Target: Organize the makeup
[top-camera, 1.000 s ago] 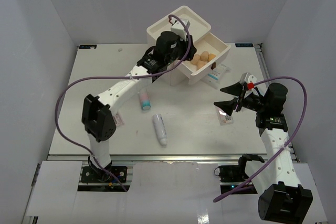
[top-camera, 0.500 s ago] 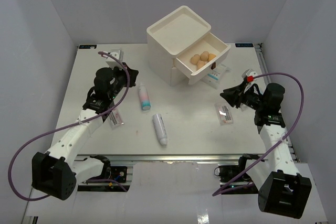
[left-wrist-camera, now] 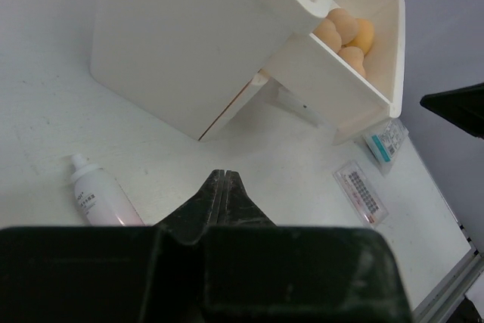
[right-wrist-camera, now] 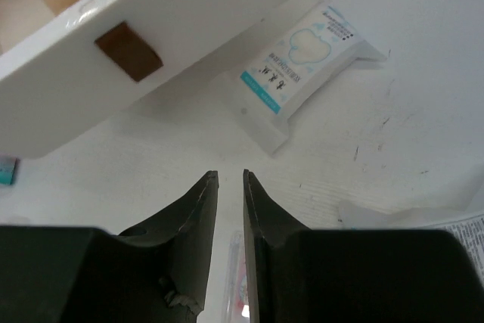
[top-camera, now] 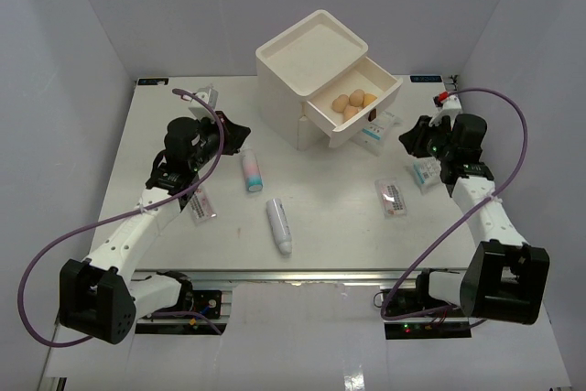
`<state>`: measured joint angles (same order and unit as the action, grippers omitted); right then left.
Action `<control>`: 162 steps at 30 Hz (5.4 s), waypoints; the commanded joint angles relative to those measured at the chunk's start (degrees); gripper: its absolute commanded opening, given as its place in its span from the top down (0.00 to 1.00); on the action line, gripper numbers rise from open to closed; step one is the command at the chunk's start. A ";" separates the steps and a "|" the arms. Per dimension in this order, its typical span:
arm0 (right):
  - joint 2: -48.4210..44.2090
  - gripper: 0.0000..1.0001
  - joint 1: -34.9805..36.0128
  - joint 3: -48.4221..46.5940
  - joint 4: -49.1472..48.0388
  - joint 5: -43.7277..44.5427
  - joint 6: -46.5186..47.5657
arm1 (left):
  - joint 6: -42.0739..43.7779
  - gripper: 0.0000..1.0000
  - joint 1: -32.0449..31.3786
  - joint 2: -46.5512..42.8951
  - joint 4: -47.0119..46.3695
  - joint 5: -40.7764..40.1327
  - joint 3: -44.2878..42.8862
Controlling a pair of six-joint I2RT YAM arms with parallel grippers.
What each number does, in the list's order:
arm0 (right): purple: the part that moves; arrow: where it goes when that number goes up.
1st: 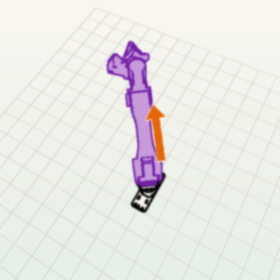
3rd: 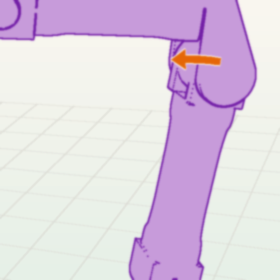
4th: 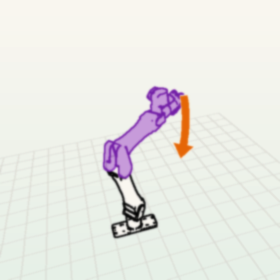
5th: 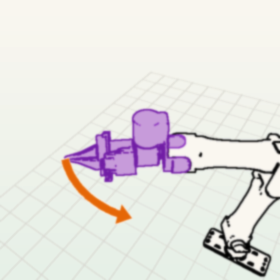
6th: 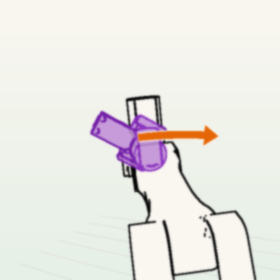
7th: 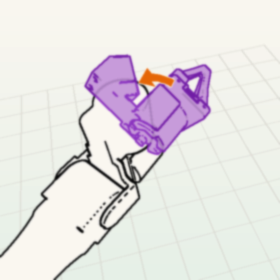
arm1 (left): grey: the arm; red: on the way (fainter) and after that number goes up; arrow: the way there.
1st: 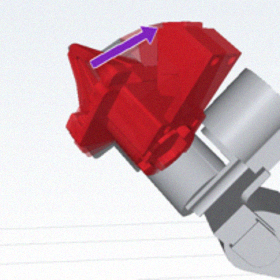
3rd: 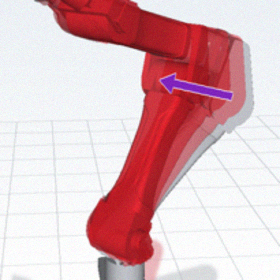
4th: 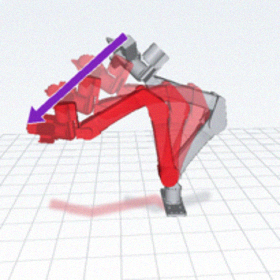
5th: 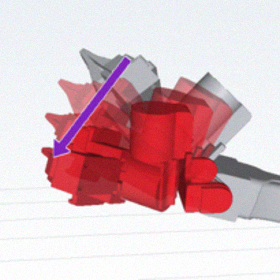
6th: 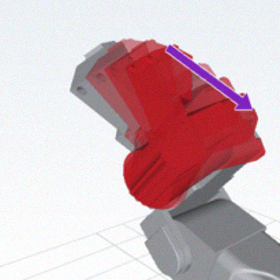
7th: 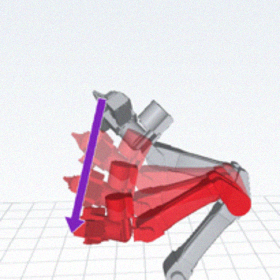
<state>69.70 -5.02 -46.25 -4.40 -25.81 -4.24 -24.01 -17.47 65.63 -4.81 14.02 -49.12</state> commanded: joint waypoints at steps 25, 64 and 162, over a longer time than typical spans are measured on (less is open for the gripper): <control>24.60 0.73 13.30 -16.58 4.61 19.81 -29.64 | 0.56 0.96 0.69 -1.57 -0.53 -0.08 -0.43; 36.91 0.66 18.54 -37.14 -0.96 13.04 -28.88 | 1.42 0.89 0.86 -0.85 -0.52 -0.66 -0.01; 51.66 0.36 18.28 -46.11 -9.20 -6.33 8.91 | 4.05 0.55 0.86 2.57 -0.81 3.12 0.34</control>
<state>120.90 12.81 -90.39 -8.73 -34.44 5.70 -20.78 -16.97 68.70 -4.78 16.38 -49.12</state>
